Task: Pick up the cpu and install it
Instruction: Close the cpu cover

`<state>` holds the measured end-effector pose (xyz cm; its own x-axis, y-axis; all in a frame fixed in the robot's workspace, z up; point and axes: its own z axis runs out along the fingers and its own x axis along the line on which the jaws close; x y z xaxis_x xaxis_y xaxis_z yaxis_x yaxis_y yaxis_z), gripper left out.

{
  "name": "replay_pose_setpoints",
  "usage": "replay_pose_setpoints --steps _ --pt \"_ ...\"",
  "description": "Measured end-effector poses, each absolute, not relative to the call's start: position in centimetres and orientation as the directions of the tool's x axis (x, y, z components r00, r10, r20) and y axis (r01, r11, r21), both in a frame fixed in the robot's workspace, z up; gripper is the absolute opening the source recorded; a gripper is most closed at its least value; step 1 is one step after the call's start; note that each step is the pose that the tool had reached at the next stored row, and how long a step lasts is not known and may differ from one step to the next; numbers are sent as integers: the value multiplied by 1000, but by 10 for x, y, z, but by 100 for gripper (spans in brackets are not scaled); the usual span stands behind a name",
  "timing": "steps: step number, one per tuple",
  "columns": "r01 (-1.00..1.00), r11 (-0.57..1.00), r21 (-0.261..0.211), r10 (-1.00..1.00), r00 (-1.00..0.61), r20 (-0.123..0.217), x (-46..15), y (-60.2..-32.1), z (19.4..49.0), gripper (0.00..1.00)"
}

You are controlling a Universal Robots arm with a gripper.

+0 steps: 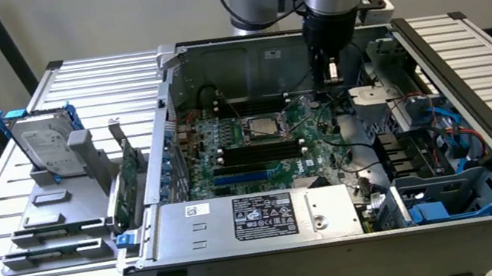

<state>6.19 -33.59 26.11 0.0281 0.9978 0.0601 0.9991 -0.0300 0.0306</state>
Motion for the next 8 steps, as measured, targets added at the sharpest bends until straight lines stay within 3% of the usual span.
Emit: replay_pose_setpoints --steps 8 --pt "999 -30 31 998 28 61 63 -336 248 11"
